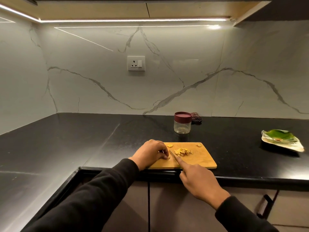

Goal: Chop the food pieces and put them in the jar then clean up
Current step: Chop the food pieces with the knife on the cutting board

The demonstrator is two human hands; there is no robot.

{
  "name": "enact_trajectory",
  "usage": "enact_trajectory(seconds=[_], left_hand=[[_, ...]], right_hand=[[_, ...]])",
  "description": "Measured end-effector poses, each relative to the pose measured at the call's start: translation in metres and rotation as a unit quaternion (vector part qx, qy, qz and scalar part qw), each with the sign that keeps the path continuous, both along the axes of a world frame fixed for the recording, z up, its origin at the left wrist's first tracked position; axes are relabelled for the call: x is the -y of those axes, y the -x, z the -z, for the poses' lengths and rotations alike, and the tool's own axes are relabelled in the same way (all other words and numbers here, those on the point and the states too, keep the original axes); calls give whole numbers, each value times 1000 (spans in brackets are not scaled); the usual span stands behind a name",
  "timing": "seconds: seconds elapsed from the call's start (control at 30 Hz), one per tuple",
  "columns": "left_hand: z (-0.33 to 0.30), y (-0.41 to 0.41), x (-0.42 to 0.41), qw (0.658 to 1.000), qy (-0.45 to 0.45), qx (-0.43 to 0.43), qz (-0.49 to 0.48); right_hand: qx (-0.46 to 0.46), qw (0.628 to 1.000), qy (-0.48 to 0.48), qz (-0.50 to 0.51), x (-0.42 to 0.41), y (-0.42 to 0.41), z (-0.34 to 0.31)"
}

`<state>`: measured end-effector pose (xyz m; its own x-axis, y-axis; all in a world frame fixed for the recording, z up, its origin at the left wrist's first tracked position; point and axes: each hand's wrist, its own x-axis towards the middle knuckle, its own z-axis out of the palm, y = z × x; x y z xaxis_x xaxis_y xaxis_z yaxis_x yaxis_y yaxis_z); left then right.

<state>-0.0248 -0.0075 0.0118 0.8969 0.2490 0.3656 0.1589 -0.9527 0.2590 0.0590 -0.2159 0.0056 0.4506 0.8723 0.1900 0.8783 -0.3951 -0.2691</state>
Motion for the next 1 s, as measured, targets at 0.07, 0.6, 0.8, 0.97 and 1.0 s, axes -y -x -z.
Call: enact_trajectory(seconds=[0.07,0.6,0.8,0.97,1.0], left_hand=[[-11,-4,1,998,-39,-41,17],[-36,-20,4,989,-62,-132,13],[-36,-21,3,988,-64,-138,5],[-36,-23,4,989,-54,-141,-3],[-36,-23,4,989,-50,-142,-2]], right_hand=[[6,1000,12,1,-1,2,-1],[-18,999,25,-32,-17,0,-11],[-18,998,35,-39,-25,0,-12],[-10,999,30,-41,-23,2,-6],[-6,999,29,-39,-21,3,-4]])
